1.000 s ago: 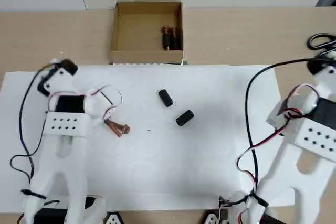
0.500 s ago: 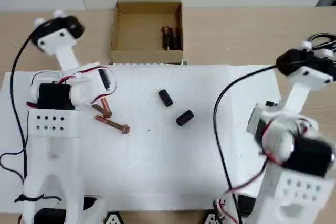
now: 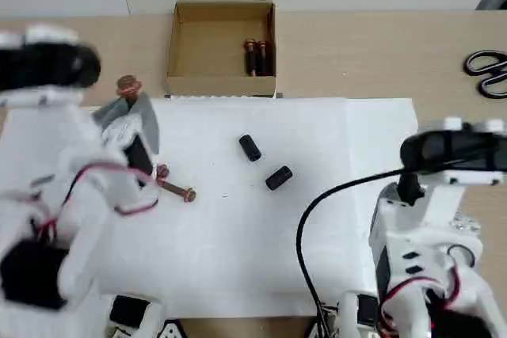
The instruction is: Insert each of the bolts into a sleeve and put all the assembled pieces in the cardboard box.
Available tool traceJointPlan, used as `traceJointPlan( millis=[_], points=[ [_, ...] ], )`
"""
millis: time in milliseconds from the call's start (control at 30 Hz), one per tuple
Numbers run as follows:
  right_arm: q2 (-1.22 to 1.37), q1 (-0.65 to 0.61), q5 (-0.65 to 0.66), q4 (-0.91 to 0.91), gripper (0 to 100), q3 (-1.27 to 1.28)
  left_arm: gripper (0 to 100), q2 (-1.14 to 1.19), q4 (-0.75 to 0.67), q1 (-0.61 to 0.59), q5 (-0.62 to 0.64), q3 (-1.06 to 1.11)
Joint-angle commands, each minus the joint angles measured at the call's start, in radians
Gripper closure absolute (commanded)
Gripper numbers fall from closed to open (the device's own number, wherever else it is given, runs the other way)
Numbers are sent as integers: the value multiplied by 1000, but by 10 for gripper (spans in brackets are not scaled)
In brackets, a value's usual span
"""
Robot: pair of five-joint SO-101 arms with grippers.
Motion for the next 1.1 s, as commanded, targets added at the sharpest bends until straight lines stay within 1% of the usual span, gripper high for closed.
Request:
traceJointPlan(
  millis=[0,100,233,400,500,600,667,833,967,1067],
  points=[
    [-107,-7,17,-4,995,68,994,-201,-104,5,-32,196],
    [-200,-16,69,-7,995,149,994,-371,-181,9,-38,386],
    [-332,-82,83,-71,995,245,994,-574,-267,11,-34,608],
    [-518,-266,81,-133,995,425,994,-783,-359,11,-31,829],
    [-593,-390,78,-196,995,532,994,-884,-430,11,20,932],
    [-570,-489,74,-265,995,606,994,-875,-482,12,86,963],
    [-575,-545,75,-358,995,661,994,-868,-500,28,135,967],
    [-579,-673,81,-559,995,796,994,-872,-582,164,204,984],
    [-579,-794,81,-624,995,898,994,-872,-637,218,256,984],
    [-581,-858,78,-654,995,942,994,-872,-641,250,270,984]
  ],
)
